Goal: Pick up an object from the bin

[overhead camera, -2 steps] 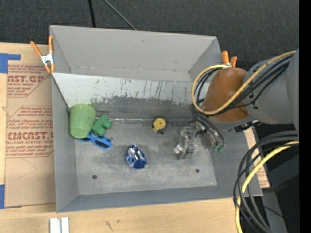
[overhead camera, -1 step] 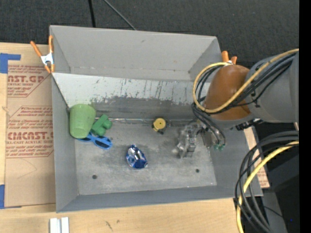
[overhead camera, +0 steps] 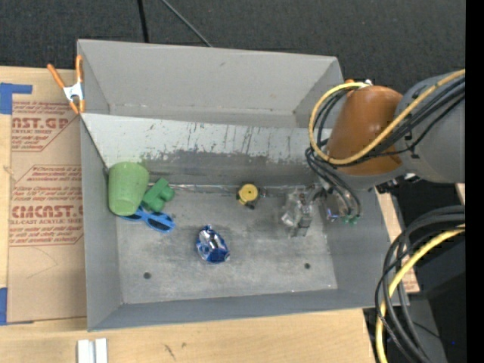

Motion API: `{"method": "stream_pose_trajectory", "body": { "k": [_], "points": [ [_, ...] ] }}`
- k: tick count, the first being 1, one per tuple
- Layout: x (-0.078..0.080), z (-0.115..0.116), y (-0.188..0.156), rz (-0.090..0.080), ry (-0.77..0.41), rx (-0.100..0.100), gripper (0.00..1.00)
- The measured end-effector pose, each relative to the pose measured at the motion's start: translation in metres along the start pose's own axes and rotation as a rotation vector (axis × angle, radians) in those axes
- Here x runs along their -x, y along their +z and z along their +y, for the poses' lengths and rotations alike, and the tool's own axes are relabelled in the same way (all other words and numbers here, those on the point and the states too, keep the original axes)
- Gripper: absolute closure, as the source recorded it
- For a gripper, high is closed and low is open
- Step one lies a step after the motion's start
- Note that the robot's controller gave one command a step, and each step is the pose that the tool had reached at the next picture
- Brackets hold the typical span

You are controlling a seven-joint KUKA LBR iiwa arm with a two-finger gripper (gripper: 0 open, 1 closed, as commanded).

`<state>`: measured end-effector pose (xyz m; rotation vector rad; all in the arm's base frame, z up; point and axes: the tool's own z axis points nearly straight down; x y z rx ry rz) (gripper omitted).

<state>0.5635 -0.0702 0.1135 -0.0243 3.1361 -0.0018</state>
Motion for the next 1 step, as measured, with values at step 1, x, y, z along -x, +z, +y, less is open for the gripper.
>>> {"method": "stream_pose_trajectory", "body": {
  "k": [1],
  "points": [
    [0.0016,0.0,-0.0376,-0.001,0.0,0.0,1.0]
  ]
}}
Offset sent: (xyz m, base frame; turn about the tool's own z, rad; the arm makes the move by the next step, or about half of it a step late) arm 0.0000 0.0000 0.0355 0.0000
